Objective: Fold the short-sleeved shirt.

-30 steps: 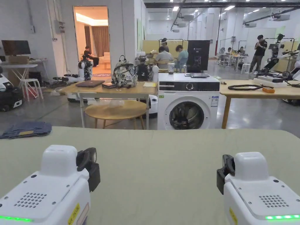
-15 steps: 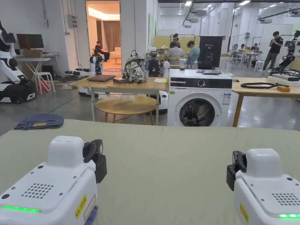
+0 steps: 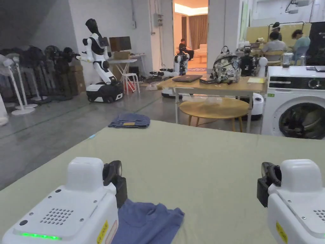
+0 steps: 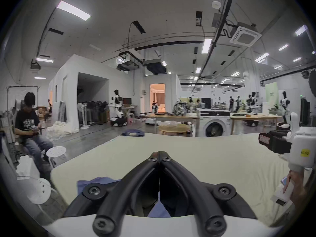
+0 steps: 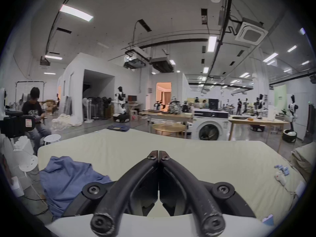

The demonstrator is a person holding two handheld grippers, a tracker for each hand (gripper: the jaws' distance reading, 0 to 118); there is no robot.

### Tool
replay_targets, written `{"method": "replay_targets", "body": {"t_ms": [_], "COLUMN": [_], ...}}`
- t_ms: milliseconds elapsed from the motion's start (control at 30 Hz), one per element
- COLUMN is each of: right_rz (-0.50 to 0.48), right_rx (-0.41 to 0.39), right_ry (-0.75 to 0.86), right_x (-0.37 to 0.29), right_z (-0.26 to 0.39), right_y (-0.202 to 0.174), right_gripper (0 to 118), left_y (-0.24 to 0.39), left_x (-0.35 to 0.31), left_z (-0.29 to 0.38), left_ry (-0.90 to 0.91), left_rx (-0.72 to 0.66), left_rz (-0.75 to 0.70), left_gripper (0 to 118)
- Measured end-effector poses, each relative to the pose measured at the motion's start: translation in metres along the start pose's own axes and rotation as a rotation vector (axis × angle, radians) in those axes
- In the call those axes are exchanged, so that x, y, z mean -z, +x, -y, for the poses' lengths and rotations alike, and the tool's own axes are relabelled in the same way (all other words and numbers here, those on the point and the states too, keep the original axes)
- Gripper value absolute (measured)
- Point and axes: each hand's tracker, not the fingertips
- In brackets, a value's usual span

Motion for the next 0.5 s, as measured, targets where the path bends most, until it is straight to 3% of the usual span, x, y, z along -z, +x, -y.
{"method": "replay_targets", "body": {"t_ms": [133, 167, 233, 267, 333, 367, 400, 500], "right_rz": [-0.067, -0.081, -0.091, -0.090, -0.070, -0.056, -0.046, 0.002], "right_rx": [0.045, 0.050, 0.042, 0.027, 0.014, 0.025, 0.046, 0.102], "right_ry": [-0.010, -0.014, -0.025, -0.037, -0.060, -0.090, -0.127, -0.196], "right_x": [0.001, 0.000, -0.004, -0.006, -0.009, -0.010, -0.011, -0.014], "right_z": [0.003, 0.006, 0.014, 0.020, 0.031, 0.037, 0.045, 0.064], "right_y": [-0.008, -0.007, -0.006, -0.004, 0.003, 0.009, 0.016, 0.036], "right_gripper": [0, 0, 0, 0, 0, 0, 0, 0], "left_y": [-0.018, -0.023, -0.034, -0.038, -0.051, -0.055, -0.059, -0.067], "left_x": [-0.001, 0.002, 0.011, 0.018, 0.035, 0.046, 0.060, 0.098], "left_z": [0.004, 0.005, 0.010, 0.014, 0.028, 0.037, 0.048, 0.081], "left_ry": [-0.033, -0.052, -0.135, -0.168, -0.240, -0.276, -0.330, -0.463], "left_rx": [0.062, 0.058, 0.048, 0.037, 0.023, 0.018, 0.005, -0.061], "left_rz": [-0.017, -0.018, 0.037, 0.078, 0.120, 0.142, 0.158, 0.192], "left_gripper": [0, 6, 34, 56, 72, 77, 72, 74]}}
